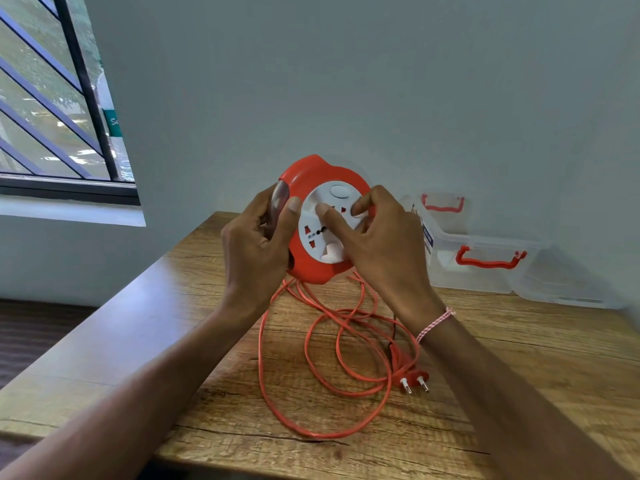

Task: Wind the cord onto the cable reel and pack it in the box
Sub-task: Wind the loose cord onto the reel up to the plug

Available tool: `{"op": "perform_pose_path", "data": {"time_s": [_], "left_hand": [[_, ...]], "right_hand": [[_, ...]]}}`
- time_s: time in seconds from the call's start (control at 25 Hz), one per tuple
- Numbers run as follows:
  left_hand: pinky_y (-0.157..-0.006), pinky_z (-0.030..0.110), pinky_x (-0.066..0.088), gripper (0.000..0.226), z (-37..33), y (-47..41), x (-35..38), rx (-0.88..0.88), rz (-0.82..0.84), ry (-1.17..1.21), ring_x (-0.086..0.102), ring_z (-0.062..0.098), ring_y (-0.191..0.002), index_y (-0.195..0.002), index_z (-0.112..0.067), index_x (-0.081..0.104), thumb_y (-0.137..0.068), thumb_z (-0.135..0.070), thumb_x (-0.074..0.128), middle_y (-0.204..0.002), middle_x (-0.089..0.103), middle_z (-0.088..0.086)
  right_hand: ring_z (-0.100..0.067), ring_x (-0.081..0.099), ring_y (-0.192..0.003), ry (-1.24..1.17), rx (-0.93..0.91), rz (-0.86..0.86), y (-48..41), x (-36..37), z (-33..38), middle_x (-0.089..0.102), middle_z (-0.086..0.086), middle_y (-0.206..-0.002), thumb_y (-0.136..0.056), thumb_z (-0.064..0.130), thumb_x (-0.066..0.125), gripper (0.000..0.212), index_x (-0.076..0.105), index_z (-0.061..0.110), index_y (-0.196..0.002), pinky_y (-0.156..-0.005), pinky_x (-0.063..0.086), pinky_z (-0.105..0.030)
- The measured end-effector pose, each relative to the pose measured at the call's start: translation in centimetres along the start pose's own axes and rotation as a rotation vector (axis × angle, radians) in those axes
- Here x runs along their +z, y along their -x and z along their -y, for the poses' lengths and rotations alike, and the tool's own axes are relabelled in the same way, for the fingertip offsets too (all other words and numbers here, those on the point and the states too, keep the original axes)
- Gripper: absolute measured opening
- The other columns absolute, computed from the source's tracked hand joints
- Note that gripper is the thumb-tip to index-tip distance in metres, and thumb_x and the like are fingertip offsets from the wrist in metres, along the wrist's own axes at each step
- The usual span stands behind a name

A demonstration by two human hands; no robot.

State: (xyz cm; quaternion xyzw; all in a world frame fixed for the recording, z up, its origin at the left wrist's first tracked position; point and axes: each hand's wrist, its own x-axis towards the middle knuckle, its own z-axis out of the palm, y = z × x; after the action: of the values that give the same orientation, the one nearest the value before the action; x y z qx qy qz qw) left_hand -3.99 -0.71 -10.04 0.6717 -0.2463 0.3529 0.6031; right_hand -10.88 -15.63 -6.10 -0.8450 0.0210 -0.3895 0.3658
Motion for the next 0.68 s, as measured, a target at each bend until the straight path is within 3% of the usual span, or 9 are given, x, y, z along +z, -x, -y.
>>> {"op": "perform_pose_path", "data": {"time_s": [0.08,0.2,0.32,0.36,0.48,0.56,0.68], "left_hand": [[-0.06,0.056,0.06,0.039,-0.1,-0.1,-0.2,-0.021,-0.021,0.003,0.073,0.033,-0.071,-0.115,-0.025,0.07,-0.102,-0.058,0.055,-0.081,0.072,0.016],[-0.055,0.057,0.055,0.038,-0.1,-0.5,-0.5,-0.057,-0.047,0.01,0.067,0.039,-0.068,-0.1,-0.02,0.069,-0.103,-0.055,0.055,-0.077,0.067,0.022],[-0.061,0.054,0.061,0.031,-0.3,-0.4,-0.5,-0.066,-0.028,0.027,0.074,0.026,-0.07,-0.102,-0.026,0.069,-0.102,-0.053,0.055,-0.079,0.073,0.008],[-0.063,0.052,0.063,0.023,-0.5,-0.3,-0.5,-0.051,-0.016,0.027,0.075,0.023,-0.072,-0.105,-0.035,0.068,-0.102,-0.053,0.055,-0.082,0.075,0.005],[-0.06,0.056,0.061,0.011,-0.4,-0.2,-0.4,-0.002,0.002,0.0,0.075,0.034,-0.073,-0.103,-0.048,0.064,-0.102,-0.055,0.055,-0.084,0.074,0.016],[-0.055,0.053,0.057,0.017,-0.2,-0.2,-0.3,0.021,0.009,-0.027,0.07,0.036,-0.067,-0.105,-0.042,0.066,-0.103,-0.055,0.055,-0.078,0.07,0.019],[-0.052,0.038,0.052,0.032,-0.4,0.2,0.0,0.05,0.009,-0.054,0.061,0.018,-0.056,-0.108,-0.026,0.07,-0.104,-0.053,0.054,-0.065,0.063,0.006]], "right_hand": [[-0.011,0.068,-0.069,0.271,-0.313,-0.059,-0.5,-0.5,-1.0,0.071,0.005,-0.091,-0.09,0.067,0.065,0.05,0.061,0.022,-0.111,-0.058,0.049,-0.02],[-0.022,0.069,-0.071,0.49,-0.604,0.089,-1.3,-1.5,-2.0,0.064,0.0,-0.123,-0.094,0.06,0.064,0.055,0.056,0.03,-0.139,-0.054,0.046,-0.024],[-0.027,0.07,-0.067,0.627,-0.751,0.102,-1.3,-1.7,-2.5,0.069,-0.004,-0.123,-0.095,0.054,0.065,0.062,0.048,0.036,-0.152,-0.052,0.043,-0.027],[-0.028,0.07,-0.065,0.65,-0.774,0.074,-1.2,-1.5,-2.6,0.072,-0.006,-0.118,-0.095,0.053,0.066,0.063,0.048,0.036,-0.153,-0.052,0.042,-0.026],[-0.027,0.072,-0.067,0.661,-0.769,0.029,-1.0,-1.4,-2.3,0.079,-0.003,-0.103,-0.094,0.057,0.066,0.06,0.053,0.037,-0.149,-0.055,0.046,-0.027],[-0.025,0.071,-0.065,0.658,-0.698,0.006,-0.7,-1.2,-2.1,0.079,-0.002,-0.087,-0.092,0.066,0.062,0.061,0.057,0.035,-0.145,-0.056,0.051,-0.028],[-0.019,0.069,-0.058,0.41,-0.408,-0.062,-0.2,-0.6,-1.1,0.073,0.001,-0.073,-0.085,0.075,0.062,0.062,0.063,0.024,-0.121,-0.05,0.054,-0.029]]}}
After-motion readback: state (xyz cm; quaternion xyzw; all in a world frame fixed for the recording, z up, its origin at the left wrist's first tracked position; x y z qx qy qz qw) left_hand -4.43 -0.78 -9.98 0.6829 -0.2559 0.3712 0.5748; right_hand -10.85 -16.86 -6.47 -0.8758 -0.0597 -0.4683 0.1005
